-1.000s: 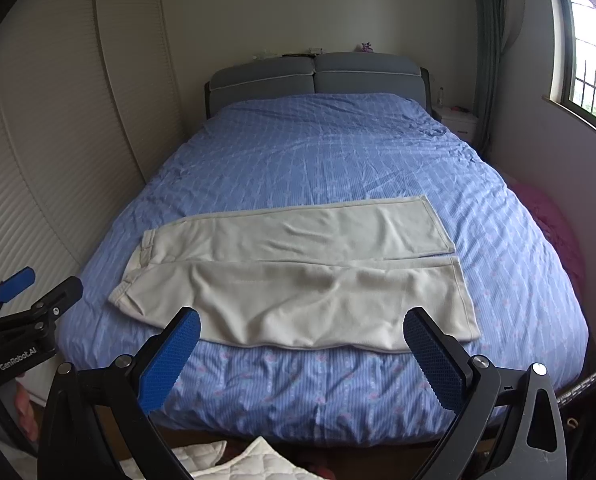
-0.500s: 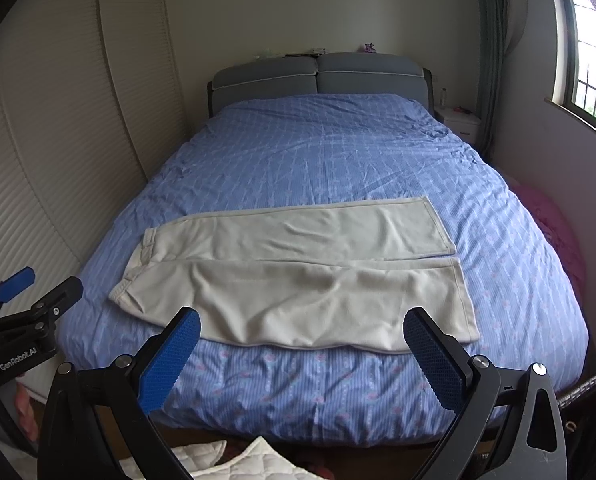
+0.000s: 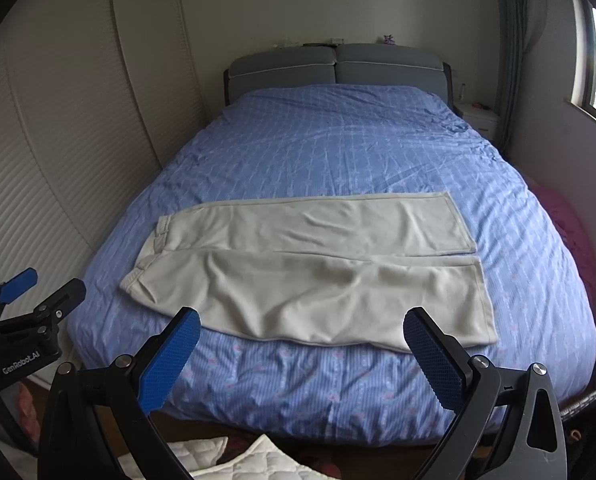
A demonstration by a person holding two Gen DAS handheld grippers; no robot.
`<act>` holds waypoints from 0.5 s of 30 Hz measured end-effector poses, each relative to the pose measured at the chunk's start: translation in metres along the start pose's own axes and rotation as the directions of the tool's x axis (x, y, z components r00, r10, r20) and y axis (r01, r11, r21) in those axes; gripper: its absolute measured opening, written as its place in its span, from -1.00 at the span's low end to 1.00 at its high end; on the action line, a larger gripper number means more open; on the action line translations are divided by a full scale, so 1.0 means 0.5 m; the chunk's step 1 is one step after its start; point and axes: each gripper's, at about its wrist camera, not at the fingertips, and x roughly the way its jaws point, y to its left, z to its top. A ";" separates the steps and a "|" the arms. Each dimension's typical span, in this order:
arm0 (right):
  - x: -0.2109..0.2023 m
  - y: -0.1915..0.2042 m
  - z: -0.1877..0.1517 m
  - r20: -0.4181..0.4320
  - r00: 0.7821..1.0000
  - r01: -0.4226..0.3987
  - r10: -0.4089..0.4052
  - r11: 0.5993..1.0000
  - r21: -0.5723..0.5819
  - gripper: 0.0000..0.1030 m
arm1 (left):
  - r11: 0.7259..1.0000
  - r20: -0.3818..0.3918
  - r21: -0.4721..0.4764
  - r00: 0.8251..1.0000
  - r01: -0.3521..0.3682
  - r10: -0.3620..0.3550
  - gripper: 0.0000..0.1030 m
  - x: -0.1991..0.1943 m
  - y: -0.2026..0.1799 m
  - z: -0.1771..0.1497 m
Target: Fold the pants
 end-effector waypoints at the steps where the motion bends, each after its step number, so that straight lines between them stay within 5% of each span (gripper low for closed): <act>1: 0.009 0.007 0.002 -0.009 1.000 -0.007 0.007 1.000 -0.004 1.00 | 1.000 -0.007 -0.006 1.000 -0.004 0.004 1.00 0.006 0.008 -0.001; 15: 0.267 0.184 -0.003 -0.201 0.974 -0.094 0.100 0.995 0.037 1.00 | 0.993 -0.103 -0.041 0.989 -0.110 0.105 1.00 0.205 0.256 -0.037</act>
